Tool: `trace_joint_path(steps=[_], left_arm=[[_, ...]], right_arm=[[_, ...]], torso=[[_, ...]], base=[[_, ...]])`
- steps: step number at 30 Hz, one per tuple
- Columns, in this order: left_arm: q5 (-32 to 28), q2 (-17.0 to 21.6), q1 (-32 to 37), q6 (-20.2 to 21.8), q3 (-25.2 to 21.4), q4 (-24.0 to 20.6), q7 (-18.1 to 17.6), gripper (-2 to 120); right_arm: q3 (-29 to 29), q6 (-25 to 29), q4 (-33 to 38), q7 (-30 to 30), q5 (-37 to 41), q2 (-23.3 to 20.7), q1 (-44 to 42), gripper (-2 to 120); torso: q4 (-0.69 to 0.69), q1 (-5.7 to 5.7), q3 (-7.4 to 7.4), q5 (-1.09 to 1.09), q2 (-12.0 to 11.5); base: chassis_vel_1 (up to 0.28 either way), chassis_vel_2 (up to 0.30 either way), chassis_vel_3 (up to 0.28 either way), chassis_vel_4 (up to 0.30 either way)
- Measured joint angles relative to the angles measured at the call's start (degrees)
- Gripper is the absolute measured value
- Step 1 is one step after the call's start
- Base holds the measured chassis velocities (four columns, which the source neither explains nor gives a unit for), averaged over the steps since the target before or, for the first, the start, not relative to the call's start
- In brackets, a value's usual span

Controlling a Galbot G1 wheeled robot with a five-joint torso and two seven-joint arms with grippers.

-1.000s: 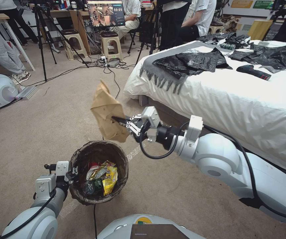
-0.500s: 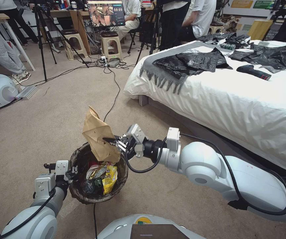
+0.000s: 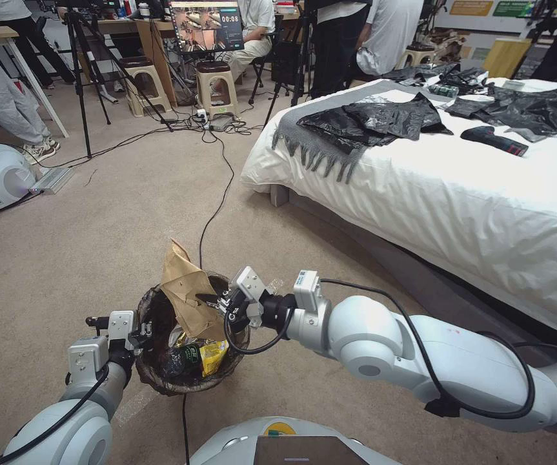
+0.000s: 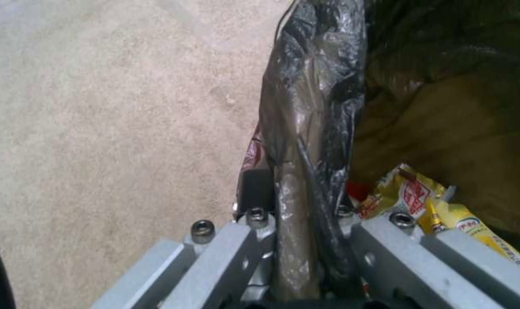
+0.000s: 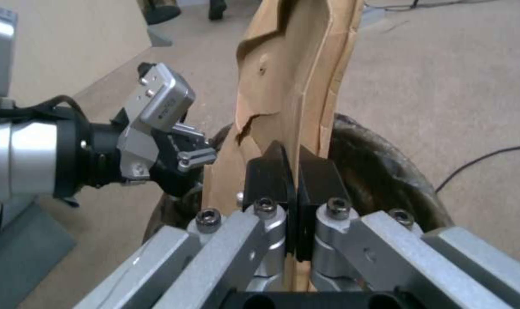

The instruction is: Pick up the trash bin, then pick up the garbage from the floor and place it into the trash bin.

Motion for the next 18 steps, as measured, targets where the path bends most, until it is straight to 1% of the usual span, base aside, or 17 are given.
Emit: trace_joint_path(steps=[4, 9, 10, 12, 13, 15, 16, 17, 18], left_arm=[[0.0, 0.0, 0.0, 0.0, 0.0, 0.0, 0.0, 2], [0.0, 0.0, 0.1, 0.0, 0.0, 0.0, 0.0, 2], [0.0, -0.1, 0.1, 0.0, 0.0, 0.0, 0.0, 2], [0.0, -0.2, 0.1, 0.0, 0.0, 0.0, 0.0, 2], [0.0, -0.2, 0.1, 0.0, 0.0, 0.0, 0.0, 2], [0.0, -0.2, 0.1, 0.0, 0.0, 0.0, 0.0, 2], [0.0, -0.2, 0.1, 0.0, 0.0, 0.0, 0.0, 2], [0.0, -0.2, 0.1, 0.0, 0.0, 0.0, 0.0, 2], [0.0, -0.3, 0.1, -0.1, -0.1, 0.0, 0.0, 2]], right_arm=[[-1.7, -0.9, -1.1, 1.7, 0.6, 1.0, 0.5, 0], [-2.4, -2.1, -1.4, 3.4, 1.4, 1.3, 0.4, 0], [-2.5, -2.9, -1.5, 4.2, 2.1, 1.6, 0.2, -1], [-2.8, -3.5, -1.6, 6.5, 2.7, 2.0, 0.0, 7], [-2.8, -3.5, -1.6, 6.5, 2.7, 2.0, 0.0, 7], [-3.0, -3.6, -1.7, 7.5, 3.1, 2.3, -0.2, 14], [-3.1, -3.7, -1.7, 8.4, 3.6, 2.5, -0.4, 20], [-3.1, -3.7, -1.7, 8.4, 3.6, 2.5, -0.4, 20], [-3.3, -3.8, -1.7, 9.0, 3.7, 2.6, -0.6, 24]], torso=[[0.00, 0.00, 0.00, 0.00, 0.0], [0.00, 0.00, 0.00, 0.00, 0.0], [-0.01, 0.00, 0.00, 0.00, 0.0], [0.00, 0.00, 0.00, 0.00, 0.0], [0.00, 0.00, 0.00, 0.00, 0.0], [0.00, 0.00, 0.00, 0.00, 0.0], [0.00, 0.00, 0.00, 0.00, 0.0], [0.00, 0.00, 0.00, 0.00, 0.0], [0.00, 0.00, 0.00, 0.00, 0.0]], base=[[0.000, 0.000, 0.000, 0.000], [0.000, 0.000, 0.000, 0.000], [0.000, 0.000, 0.000, 0.000], [0.000, 0.000, 0.000, 0.000], [0.000, 0.000, 0.000, 0.000], [0.000, 0.000, 0.000, 0.000], [0.000, 0.000, 0.000, 0.000], [0.000, 0.000, 0.000, 0.000], [0.000, 0.000, 0.000, 0.000]])
